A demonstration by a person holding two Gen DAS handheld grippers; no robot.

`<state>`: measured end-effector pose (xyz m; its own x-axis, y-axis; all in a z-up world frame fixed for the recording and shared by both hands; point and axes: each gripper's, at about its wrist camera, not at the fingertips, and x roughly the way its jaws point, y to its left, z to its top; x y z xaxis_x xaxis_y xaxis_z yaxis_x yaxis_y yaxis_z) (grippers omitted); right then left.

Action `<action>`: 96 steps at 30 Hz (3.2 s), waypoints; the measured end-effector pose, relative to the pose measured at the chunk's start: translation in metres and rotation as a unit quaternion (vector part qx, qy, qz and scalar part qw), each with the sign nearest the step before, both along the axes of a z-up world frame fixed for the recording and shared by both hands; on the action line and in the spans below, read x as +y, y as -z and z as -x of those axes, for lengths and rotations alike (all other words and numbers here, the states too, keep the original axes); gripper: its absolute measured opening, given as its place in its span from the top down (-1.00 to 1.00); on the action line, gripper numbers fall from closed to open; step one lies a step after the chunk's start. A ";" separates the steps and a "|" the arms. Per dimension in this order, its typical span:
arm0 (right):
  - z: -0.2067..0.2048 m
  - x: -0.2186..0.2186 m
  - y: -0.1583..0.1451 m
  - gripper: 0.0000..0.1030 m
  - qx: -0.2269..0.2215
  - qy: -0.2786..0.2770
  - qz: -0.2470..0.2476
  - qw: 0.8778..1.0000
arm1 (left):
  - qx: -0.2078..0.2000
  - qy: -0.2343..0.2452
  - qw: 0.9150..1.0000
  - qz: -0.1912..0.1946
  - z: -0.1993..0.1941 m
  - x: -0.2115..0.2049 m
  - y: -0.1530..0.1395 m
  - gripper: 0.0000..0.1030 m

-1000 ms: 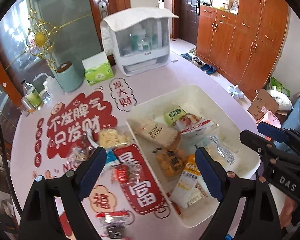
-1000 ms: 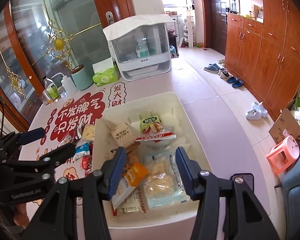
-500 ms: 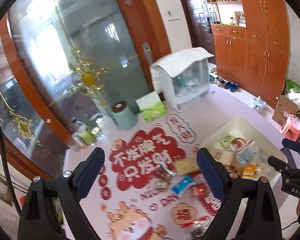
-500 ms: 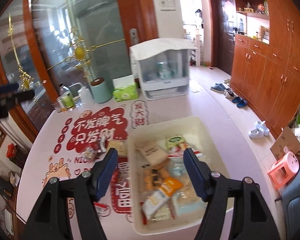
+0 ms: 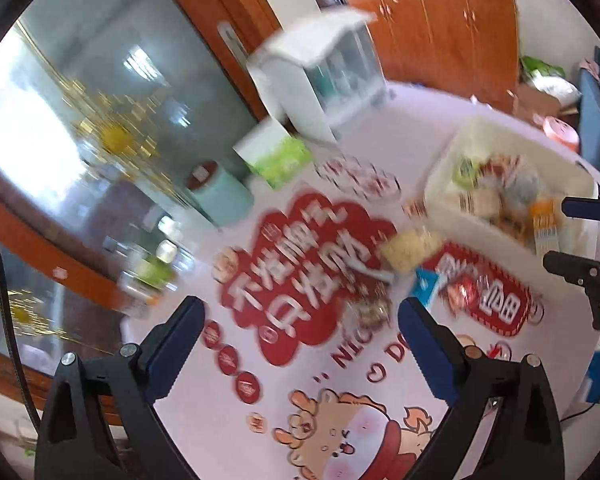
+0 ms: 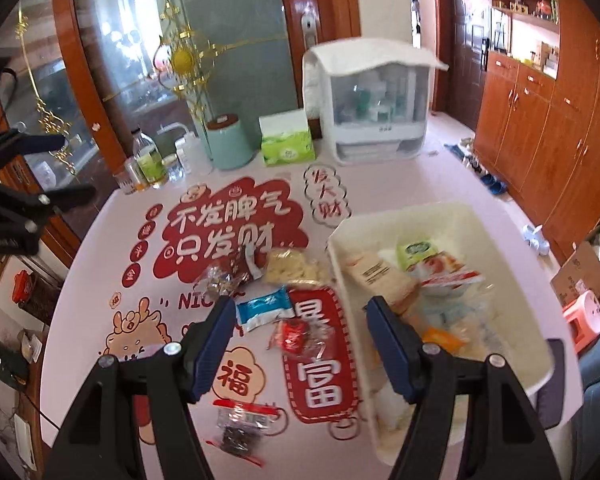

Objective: Organize snacks
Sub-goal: 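Move both grippers back over the remaining snacks, then grasp the clear nut-cookie bag with left gripper while right gripper grasps the red bread pack, then carry both packs into the tray and open both grippers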

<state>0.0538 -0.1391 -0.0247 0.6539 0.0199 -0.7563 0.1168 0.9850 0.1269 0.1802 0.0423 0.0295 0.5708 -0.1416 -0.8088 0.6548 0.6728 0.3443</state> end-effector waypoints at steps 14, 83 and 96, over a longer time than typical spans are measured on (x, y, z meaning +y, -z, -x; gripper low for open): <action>-0.044 0.041 0.111 -0.33 0.095 0.023 -0.020 0.995 | 0.113 0.117 0.986 -0.031 -0.045 -0.018 0.175 -0.88; -0.121 0.030 0.188 -0.11 0.087 0.103 0.054 0.989 | 0.240 -0.086 0.957 0.139 0.016 0.055 0.195 0.01; -0.088 0.035 0.158 -0.04 0.060 0.067 0.021 0.996 | 0.218 -0.099 0.959 0.153 0.036 0.059 0.166 0.01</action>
<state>0.1421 -0.1037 -0.1825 0.5539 -0.0948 -0.8271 0.2588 0.9639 0.0628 0.1443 0.1016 -0.1360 0.2282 -0.3333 -0.9148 0.5407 0.8248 -0.1656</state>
